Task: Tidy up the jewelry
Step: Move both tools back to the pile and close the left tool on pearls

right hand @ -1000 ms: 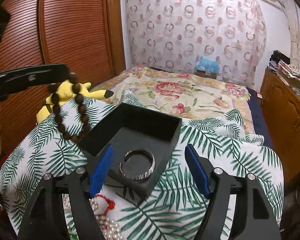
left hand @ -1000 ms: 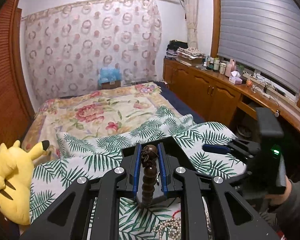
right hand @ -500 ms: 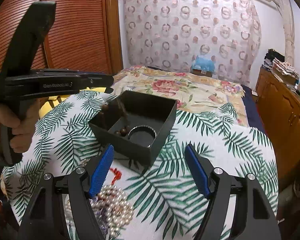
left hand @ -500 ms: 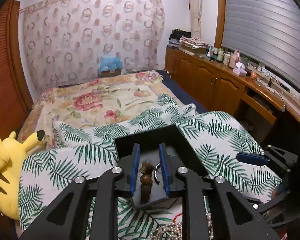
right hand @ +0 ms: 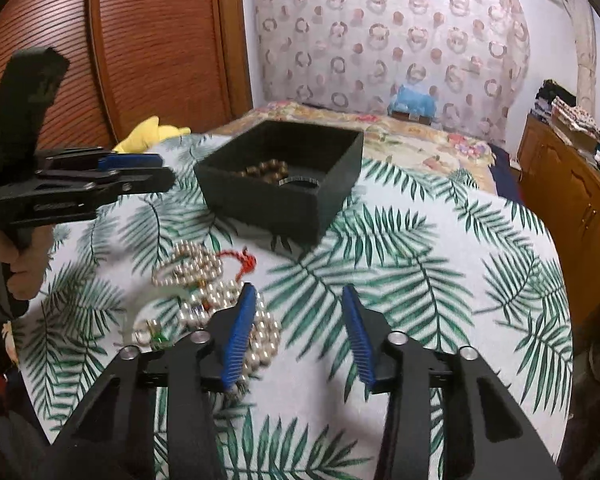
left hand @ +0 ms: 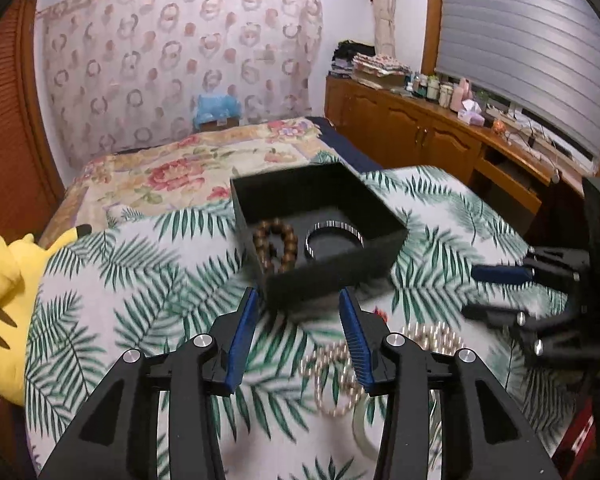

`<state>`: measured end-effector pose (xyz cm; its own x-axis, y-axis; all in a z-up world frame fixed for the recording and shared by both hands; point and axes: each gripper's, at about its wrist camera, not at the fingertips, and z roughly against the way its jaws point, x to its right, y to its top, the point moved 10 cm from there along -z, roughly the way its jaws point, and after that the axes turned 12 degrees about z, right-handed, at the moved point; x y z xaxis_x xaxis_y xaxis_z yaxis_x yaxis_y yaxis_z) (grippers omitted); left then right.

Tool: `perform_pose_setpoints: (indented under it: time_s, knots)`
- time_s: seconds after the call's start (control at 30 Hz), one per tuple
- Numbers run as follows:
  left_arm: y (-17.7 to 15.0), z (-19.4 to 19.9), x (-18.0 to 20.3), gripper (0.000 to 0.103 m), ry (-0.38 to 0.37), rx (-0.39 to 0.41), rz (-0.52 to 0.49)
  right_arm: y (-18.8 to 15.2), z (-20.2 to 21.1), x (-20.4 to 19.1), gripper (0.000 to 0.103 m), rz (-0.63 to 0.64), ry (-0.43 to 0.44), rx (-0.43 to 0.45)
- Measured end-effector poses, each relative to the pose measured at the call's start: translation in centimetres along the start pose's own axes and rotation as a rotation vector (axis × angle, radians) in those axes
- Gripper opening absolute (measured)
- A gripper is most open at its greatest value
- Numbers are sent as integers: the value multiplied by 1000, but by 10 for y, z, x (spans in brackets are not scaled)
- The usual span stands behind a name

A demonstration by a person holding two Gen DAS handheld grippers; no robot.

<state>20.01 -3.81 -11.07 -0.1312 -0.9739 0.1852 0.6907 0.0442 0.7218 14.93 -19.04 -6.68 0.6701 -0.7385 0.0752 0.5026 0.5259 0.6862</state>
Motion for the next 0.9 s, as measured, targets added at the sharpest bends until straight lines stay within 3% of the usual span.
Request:
perform_pose_setpoints:
  time_s: [0.23,0.47,0.67,0.9]
  knots:
    - [-29,-3,-9,41,19,-38,-6,-16,-9,-8,33,15,38,-61]
    - [-47,-14,-17,41,16,-84,7,-20,-24,-8,30,5,52,-99]
    - [-56,-15,-16,41,5,-99,12,-19,-32,5,30,48,-77,-144]
    - [-61,-17,-11,41,-8,-115,9,-21,-34,8,30,32,-55,-123]
